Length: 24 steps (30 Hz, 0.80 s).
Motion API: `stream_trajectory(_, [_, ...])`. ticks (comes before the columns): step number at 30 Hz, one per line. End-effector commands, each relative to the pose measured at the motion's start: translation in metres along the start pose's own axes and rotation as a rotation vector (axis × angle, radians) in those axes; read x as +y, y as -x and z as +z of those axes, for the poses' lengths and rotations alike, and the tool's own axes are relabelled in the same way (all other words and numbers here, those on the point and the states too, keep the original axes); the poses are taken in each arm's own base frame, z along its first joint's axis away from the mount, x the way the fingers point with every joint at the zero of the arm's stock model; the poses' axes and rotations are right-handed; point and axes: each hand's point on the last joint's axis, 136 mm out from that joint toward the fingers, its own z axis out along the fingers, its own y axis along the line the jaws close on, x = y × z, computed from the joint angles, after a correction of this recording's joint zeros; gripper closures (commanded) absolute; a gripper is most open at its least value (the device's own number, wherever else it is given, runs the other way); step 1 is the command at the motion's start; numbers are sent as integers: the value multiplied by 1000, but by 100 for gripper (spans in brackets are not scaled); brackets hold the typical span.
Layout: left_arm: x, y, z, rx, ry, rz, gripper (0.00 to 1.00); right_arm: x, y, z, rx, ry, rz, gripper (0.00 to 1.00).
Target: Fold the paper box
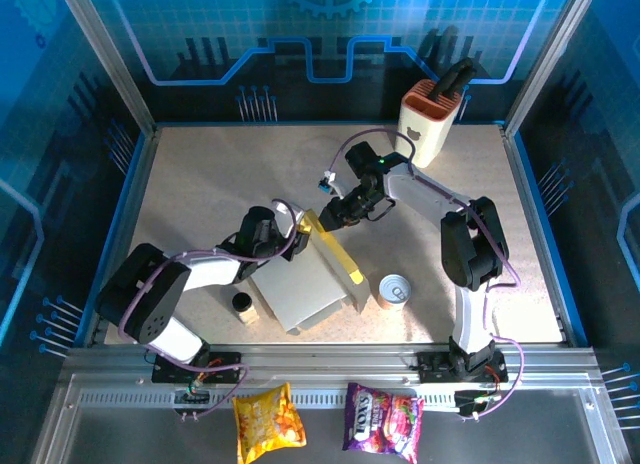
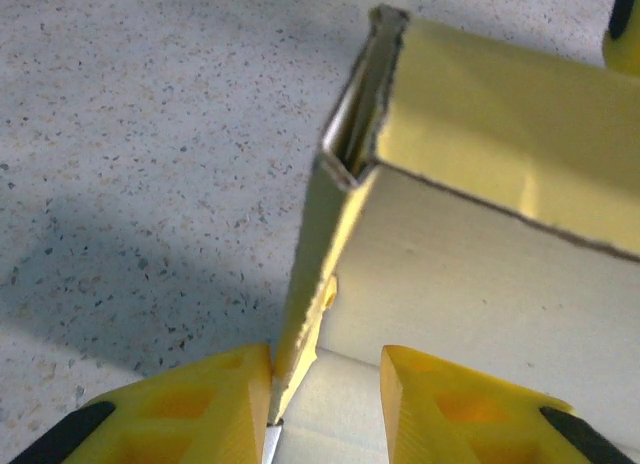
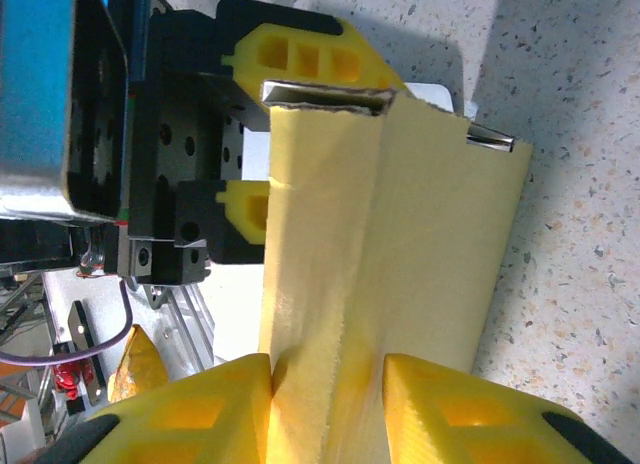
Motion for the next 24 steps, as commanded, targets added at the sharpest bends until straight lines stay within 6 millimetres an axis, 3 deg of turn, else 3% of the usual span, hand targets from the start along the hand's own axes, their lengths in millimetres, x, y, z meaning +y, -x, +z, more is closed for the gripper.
stream_trajectory(1, [-7,12,5,-93,-35,-4,66,9,-2,-2,18,-15,-19,64])
stream_trajectory(6, [-6,14,16,-130,-45,-4,69,10,-2,-1,21,-16,-17,64])
stream_trajectory(15, [11,22,22,-221,44,-74,100,14,2,-6,-3,-21,-17,61])
stream_trajectory(18, [20,26,19,-261,105,-102,100,17,2,-8,-14,-21,-16,60])
stream_trajectory(21, [16,30,17,-292,82,-85,100,14,0,-7,-18,-23,-9,60])
stream_trajectory(24, [10,36,12,-335,49,-73,88,6,-2,-2,-15,-23,14,62])
